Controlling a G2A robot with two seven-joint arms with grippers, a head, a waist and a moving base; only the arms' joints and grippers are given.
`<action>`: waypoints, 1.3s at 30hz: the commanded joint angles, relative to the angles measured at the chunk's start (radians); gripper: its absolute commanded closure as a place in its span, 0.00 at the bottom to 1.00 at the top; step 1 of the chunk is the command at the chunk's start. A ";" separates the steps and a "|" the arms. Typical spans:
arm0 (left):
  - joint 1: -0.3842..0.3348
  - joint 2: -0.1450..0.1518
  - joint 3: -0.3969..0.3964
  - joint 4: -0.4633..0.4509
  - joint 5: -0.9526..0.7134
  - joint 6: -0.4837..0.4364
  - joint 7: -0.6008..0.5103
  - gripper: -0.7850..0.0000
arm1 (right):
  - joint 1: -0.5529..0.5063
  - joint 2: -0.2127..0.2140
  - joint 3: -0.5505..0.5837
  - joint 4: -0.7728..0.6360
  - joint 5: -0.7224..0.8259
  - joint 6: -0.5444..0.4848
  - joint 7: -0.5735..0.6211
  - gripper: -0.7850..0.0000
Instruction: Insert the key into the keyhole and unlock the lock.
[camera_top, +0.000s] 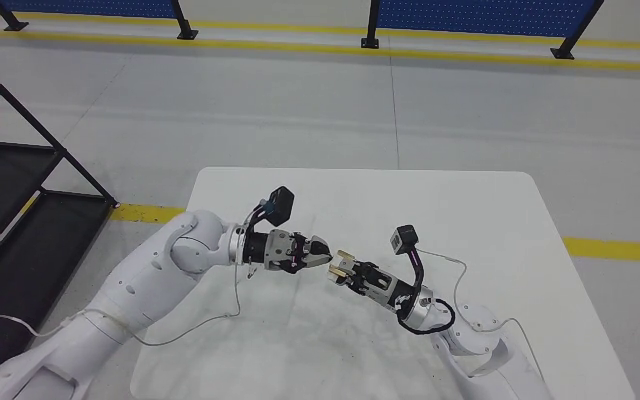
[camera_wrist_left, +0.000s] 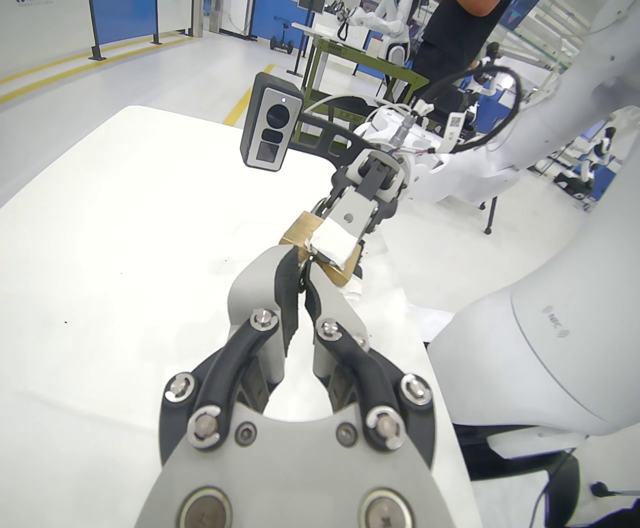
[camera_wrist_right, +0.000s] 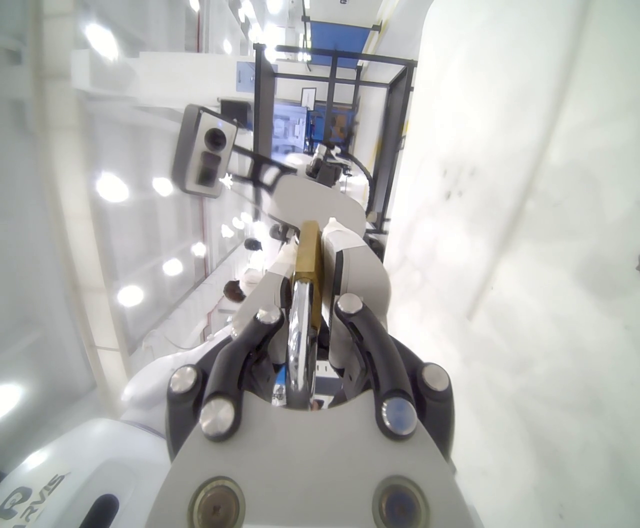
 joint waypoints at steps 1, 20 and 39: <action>-0.006 0.008 0.017 0.002 0.032 0.000 0.044 1.00 | 0.000 0.000 0.000 0.000 0.000 0.000 0.000 1.00; -0.125 0.088 0.233 0.042 0.411 0.000 0.569 1.00 | 0.000 0.000 0.000 0.000 0.000 0.000 0.000 1.00; -0.282 0.148 0.452 0.135 0.614 0.000 0.952 0.00 | 0.000 0.000 0.000 0.000 0.000 0.000 0.000 1.00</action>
